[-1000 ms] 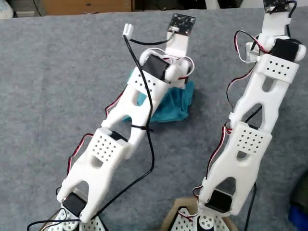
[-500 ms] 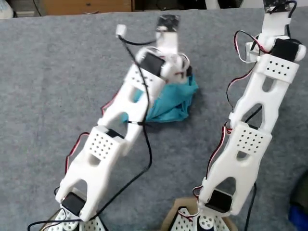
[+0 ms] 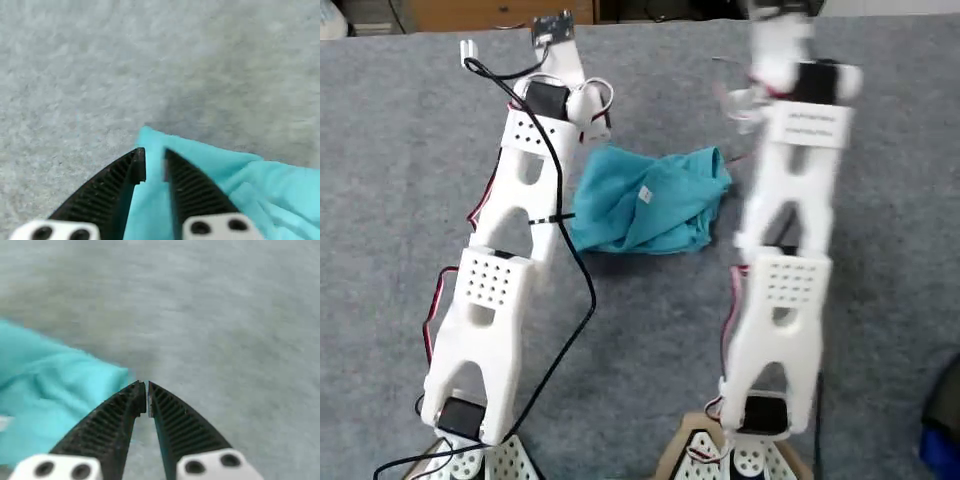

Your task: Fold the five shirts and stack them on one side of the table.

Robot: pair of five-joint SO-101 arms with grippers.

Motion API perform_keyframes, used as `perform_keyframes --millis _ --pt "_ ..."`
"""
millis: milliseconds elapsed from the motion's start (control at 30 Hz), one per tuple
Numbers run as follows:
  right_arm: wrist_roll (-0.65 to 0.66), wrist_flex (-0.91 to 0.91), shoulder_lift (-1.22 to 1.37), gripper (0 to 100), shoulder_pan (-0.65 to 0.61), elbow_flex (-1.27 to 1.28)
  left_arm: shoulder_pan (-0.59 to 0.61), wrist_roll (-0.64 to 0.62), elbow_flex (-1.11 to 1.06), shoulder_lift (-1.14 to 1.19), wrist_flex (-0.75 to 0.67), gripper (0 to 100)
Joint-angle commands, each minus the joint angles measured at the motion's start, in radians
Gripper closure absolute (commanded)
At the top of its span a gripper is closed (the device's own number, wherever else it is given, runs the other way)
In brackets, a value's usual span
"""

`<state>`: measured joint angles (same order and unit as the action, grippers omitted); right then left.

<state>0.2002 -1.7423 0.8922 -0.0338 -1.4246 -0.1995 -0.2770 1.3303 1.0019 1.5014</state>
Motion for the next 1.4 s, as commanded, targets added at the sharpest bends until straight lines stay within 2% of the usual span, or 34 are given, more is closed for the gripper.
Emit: perform_keyframes --millis 0,200,533,667,900,1000,1167,1367 --pt "-0.002 -0.011 -0.024 97.3 -0.108 -0.028 0.008 0.0 -0.003 0.002 -0.018 98" --pt "-0.002 -0.015 -0.012 99.3 -0.217 -0.027 0.028 -0.002 -0.008 0.051 -0.011 98" --pt "0.006 -0.012 0.174 99.3 -0.234 -0.047 0.086 0.0 0.002 0.054 0.098 98" --pt "0.002 -0.038 0.236 99.3 -0.232 -0.045 0.084 0.002 0.075 0.061 0.135 98" --pt "0.002 -0.046 0.214 99.3 -0.211 -0.036 0.086 0.021 0.157 0.062 0.184 98" --pt "0.005 -0.046 0.151 99.3 -0.213 0.064 0.086 0.021 0.15 0.062 0.184 98" --pt "0.006 -0.044 0.012 99.3 -0.214 0.41 0.086 0.021 0.15 0.064 0.186 98" --pt "0.008 -0.043 -0.162 99.3 -0.147 0.734 0.086 0.021 0.15 0.064 0.186 98"
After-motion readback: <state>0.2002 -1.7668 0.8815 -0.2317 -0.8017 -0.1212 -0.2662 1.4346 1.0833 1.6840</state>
